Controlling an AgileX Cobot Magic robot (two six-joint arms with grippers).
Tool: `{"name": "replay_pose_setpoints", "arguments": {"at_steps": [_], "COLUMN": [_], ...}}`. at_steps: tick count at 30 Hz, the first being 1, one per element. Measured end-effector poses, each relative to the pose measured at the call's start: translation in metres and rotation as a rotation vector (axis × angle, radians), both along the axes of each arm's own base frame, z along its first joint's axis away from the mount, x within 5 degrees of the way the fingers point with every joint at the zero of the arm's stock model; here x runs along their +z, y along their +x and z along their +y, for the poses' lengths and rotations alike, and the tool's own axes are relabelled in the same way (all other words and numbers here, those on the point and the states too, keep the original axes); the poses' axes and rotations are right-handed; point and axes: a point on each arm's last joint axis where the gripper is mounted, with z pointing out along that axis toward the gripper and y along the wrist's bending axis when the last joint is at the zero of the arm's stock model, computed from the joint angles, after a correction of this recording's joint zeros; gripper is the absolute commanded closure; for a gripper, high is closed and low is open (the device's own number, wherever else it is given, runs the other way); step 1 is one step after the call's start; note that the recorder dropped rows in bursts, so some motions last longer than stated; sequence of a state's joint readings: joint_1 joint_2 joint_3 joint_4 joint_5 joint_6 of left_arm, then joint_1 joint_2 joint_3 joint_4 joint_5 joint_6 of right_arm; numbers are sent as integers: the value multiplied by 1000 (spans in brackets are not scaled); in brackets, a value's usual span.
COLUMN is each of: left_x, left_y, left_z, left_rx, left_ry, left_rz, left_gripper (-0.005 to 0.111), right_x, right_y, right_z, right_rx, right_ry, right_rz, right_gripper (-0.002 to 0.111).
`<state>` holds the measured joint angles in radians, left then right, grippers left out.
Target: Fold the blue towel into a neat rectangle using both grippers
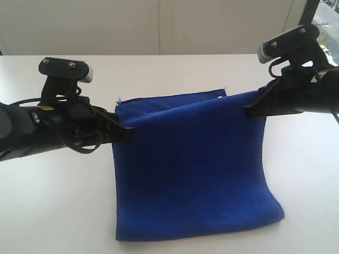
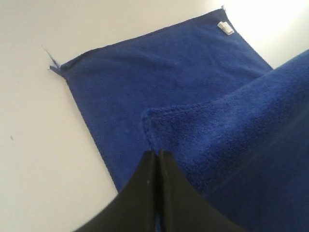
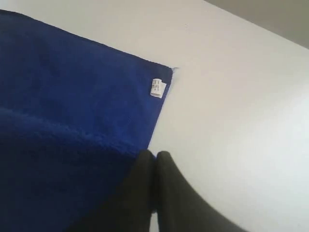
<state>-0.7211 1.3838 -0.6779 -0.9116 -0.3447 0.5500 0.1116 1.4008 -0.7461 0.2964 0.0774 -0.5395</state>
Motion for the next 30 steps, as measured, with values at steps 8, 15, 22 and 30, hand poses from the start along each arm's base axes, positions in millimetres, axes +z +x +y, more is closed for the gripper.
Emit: {"name": "replay_pose_setpoints", "arguments": {"at_steps": [8, 15, 22, 30], "left_x": [10, 3, 2, -5], "left_y": [25, 52, 75, 91], "left_z": [-9, -4, -5, -13], "left_rx": [36, 98, 118, 113], "left_ry": [-7, 4, 4, 23], "left_rz": [-49, -30, -18, -14], "left_gripper": [107, 107, 107, 107], "right_x": [2, -2, -9, -13], "right_y": [16, 37, 57, 80], "right_z": [1, 4, 6, 8], "right_rx": [-5, -8, -9, -9], "right_ry": [1, 1, -1, 0], "right_rz": [-19, -13, -4, -6], "right_gripper": [108, 108, 108, 108]}}
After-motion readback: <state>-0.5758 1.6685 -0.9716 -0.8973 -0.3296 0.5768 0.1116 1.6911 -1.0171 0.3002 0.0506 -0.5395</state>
